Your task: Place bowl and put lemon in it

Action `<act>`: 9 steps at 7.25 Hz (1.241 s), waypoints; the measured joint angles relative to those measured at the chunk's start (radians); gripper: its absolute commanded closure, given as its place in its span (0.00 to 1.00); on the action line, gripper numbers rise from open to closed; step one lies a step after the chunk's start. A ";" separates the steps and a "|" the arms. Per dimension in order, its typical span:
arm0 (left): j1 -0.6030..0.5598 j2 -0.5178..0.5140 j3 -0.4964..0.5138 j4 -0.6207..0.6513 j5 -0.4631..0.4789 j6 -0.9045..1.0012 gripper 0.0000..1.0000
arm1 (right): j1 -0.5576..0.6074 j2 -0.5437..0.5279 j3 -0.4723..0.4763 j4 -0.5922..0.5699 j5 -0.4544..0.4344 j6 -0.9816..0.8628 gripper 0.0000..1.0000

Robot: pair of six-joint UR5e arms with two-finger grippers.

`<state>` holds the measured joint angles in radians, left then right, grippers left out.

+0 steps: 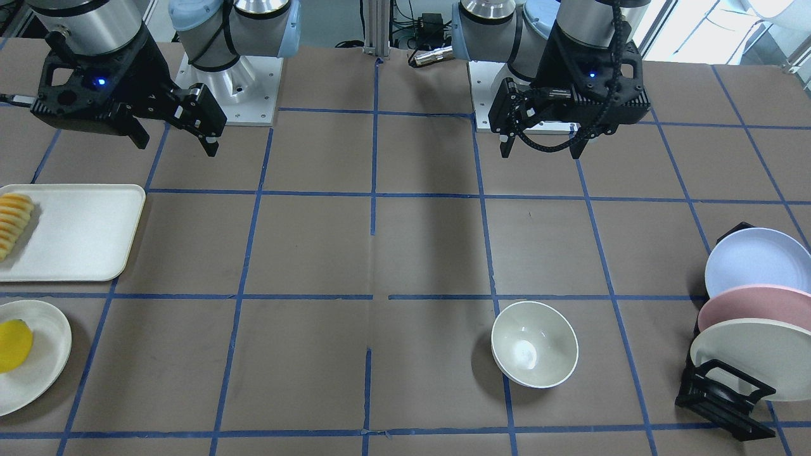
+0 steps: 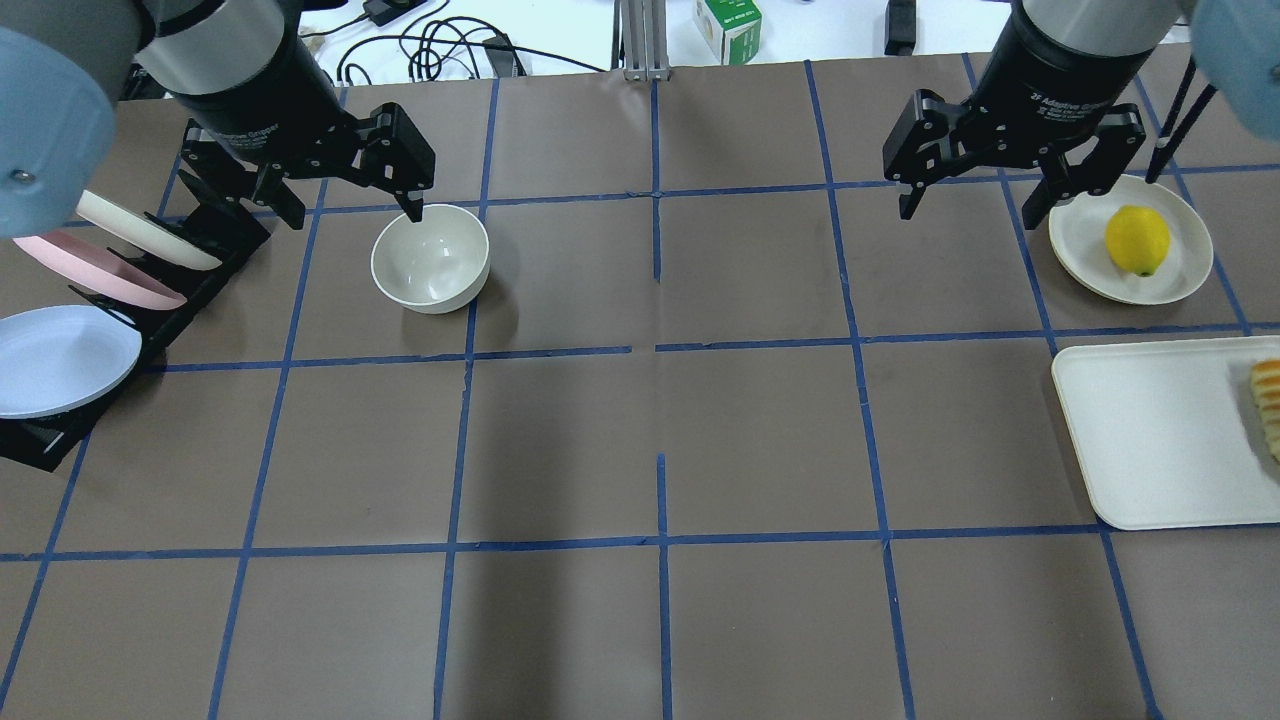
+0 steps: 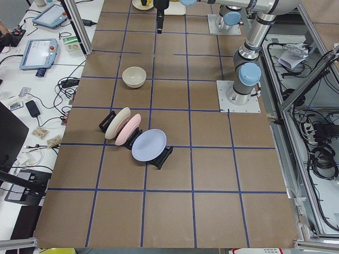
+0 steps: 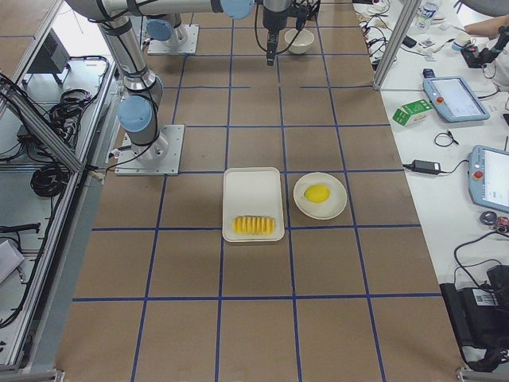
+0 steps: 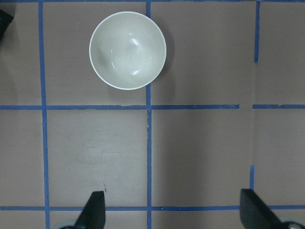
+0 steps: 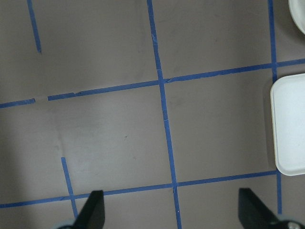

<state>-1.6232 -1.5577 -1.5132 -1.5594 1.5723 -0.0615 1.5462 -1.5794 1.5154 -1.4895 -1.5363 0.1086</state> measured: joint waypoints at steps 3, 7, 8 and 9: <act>-0.001 0.000 0.002 0.001 -0.002 -0.001 0.00 | 0.001 0.000 0.000 0.000 0.000 0.004 0.00; 0.048 -0.058 0.047 -0.009 -0.010 0.020 0.00 | -0.010 0.002 0.001 0.005 -0.004 -0.017 0.00; 0.068 -0.102 0.061 -0.001 -0.008 0.058 0.00 | -0.014 0.006 0.001 0.004 -0.005 -0.021 0.00; 0.081 -0.168 0.069 0.033 -0.007 0.083 0.00 | -0.025 0.015 0.002 -0.005 -0.005 -0.022 0.00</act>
<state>-1.5420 -1.7252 -1.4442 -1.5263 1.5650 0.0220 1.5208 -1.5649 1.5171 -1.4942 -1.5417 0.0870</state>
